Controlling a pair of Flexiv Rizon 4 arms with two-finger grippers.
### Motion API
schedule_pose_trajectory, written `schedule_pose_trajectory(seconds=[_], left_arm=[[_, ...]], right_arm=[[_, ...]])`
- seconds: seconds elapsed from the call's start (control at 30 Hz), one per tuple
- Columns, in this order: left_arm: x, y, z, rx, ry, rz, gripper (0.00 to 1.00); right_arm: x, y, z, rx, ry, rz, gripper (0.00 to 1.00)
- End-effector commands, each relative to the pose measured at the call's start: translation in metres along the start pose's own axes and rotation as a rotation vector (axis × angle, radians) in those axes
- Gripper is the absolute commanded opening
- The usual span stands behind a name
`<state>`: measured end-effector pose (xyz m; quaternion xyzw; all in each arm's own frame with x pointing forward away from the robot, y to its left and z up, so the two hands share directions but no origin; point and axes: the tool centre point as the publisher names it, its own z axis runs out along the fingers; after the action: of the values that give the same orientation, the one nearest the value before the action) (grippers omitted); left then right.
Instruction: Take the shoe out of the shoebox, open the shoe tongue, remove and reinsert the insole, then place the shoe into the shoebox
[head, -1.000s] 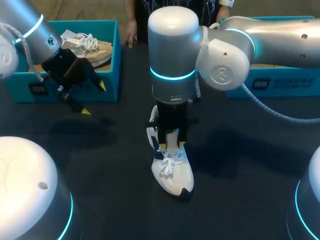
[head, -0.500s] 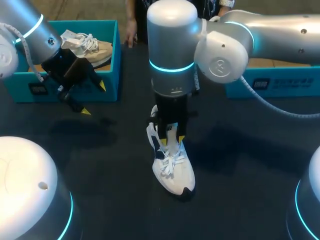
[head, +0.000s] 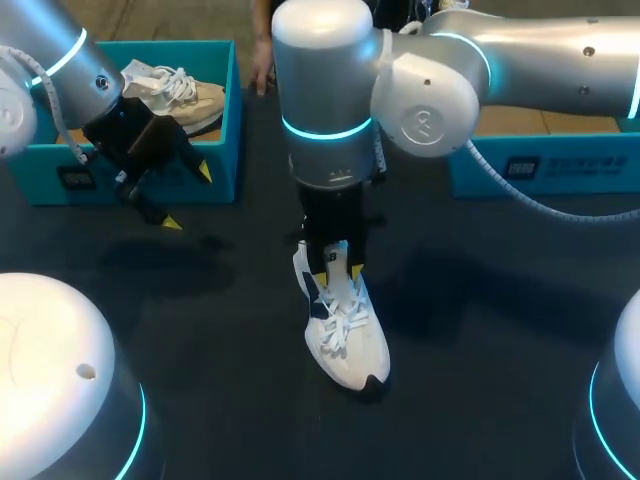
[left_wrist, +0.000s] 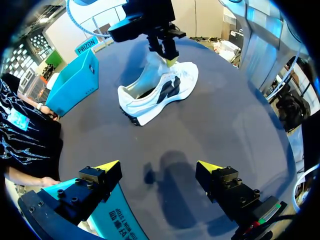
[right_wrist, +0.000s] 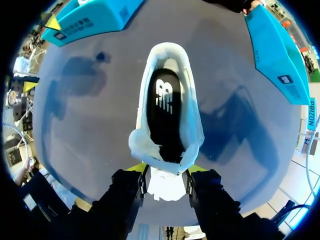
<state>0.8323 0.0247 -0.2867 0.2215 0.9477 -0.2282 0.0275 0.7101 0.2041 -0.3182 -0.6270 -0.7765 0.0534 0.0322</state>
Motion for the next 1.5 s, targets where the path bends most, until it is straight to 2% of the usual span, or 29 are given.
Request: schedule_pose_trajectory(seconds=[0.03,0.13,0.3,0.57,0.73,0.83,0.93,1.03,1.1,1.2,1.37,1.5], left_arm=[[0.002,0.0,0.0,-0.001,-0.002,0.001,1.0],[0.002,0.0,0.0,-0.001,-0.002,0.001,1.0],[0.002,0.0,0.0,-0.001,-0.002,0.001,1.0],[0.002,0.0,0.0,-0.001,-0.002,0.001,1.0],[0.002,0.0,0.0,-0.001,-0.002,0.001,1.0],[0.002,0.0,0.0,-0.001,-0.002,0.001,1.0],[0.002,0.0,0.0,-0.001,-0.002,0.001,1.0],[0.002,0.0,0.0,-0.001,-0.002,0.001,1.0],[0.002,0.0,0.0,-0.001,-0.002,0.001,1.0],[0.002,0.0,0.0,-0.001,-0.002,0.001,1.0],[-0.012,-0.009,-0.039,0.006,-0.005,0.023,1.0],[-0.015,-0.009,-0.05,0.008,-0.002,0.042,1.0]], right_arm=[[0.0,0.009,0.01,0.012,0.003,-0.006,0.41],[-0.002,0.011,0.009,0.017,-0.005,-0.016,0.43],[-0.002,0.008,-0.007,-0.015,-0.025,-0.023,0.44],[-0.002,0.032,0.004,-0.025,-0.006,-0.064,0.45],[-0.005,0.03,-0.016,-0.062,-0.039,-0.065,0.46],[-0.01,0.026,-0.022,-0.121,-0.025,-0.082,0.46],[-0.016,0.026,-0.021,-0.171,0.007,-0.125,0.49],[-0.019,0.026,-0.023,-0.157,-0.016,-0.135,0.6],[-0.021,0.026,-0.024,-0.158,-0.017,-0.138,0.55],[-0.023,0.028,-0.024,-0.156,-0.019,-0.143,0.53],[-0.025,0.03,-0.024,-0.156,-0.019,-0.167,0.53],[-0.026,0.034,-0.023,-0.172,-0.023,-0.196,0.53]])
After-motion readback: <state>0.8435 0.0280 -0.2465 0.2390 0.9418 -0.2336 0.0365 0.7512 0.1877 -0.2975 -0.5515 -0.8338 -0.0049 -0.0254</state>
